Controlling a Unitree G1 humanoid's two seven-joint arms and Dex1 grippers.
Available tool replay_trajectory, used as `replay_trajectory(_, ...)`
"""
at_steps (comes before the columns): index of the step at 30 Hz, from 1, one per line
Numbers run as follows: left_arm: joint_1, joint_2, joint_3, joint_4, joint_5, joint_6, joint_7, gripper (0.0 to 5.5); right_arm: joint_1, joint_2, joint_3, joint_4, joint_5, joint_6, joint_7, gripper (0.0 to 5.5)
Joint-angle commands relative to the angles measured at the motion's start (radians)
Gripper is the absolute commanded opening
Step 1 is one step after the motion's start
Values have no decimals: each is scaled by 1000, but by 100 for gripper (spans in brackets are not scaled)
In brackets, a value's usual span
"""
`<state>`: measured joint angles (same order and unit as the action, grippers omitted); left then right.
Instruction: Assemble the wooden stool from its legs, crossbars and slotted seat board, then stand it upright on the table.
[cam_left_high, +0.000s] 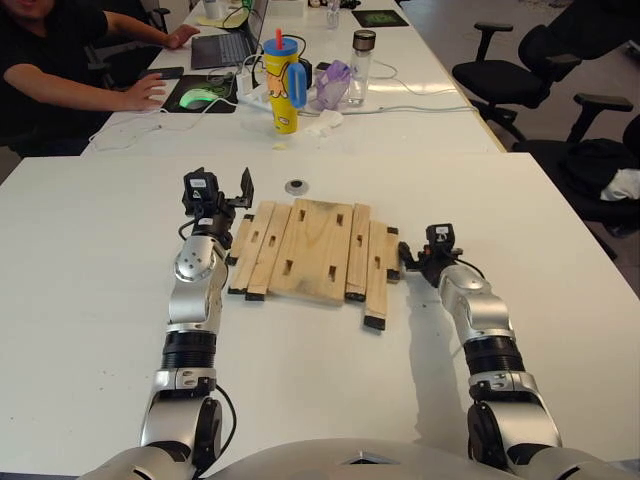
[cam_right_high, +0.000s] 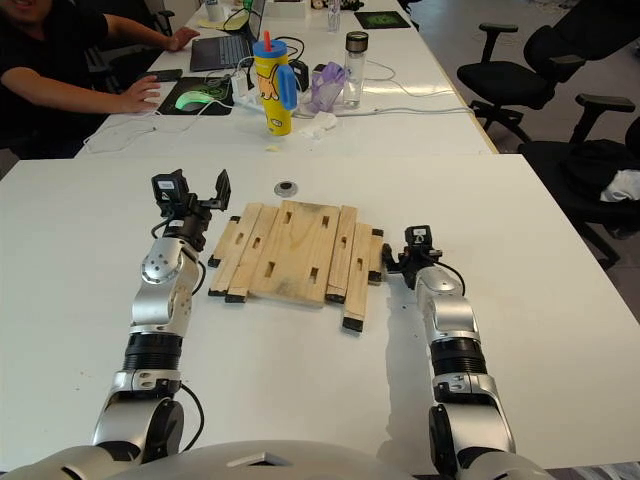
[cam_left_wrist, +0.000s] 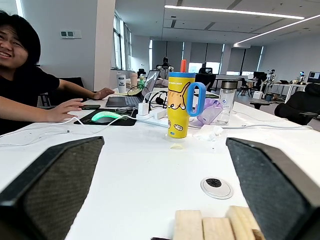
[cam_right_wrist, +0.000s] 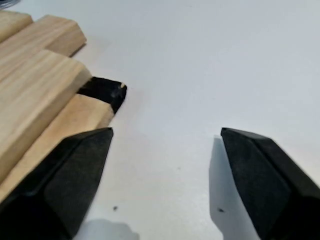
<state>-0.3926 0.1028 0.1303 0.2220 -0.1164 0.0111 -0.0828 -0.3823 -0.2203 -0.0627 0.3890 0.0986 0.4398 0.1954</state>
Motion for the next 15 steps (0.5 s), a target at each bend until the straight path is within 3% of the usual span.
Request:
replay_trajectory(1,-28,7,-3,13,-2,8,-8,453,-7,5,18,51,-13,10,10,401)
replay_trajectory(7,-21,0,-2,12,0,3,0,453,9,20,-40,-60,65,38,31,401)
replay_trajectory(15,-13,-1,2,7,-2,3,8,453,110,12,19,-262,77,195,57,401)
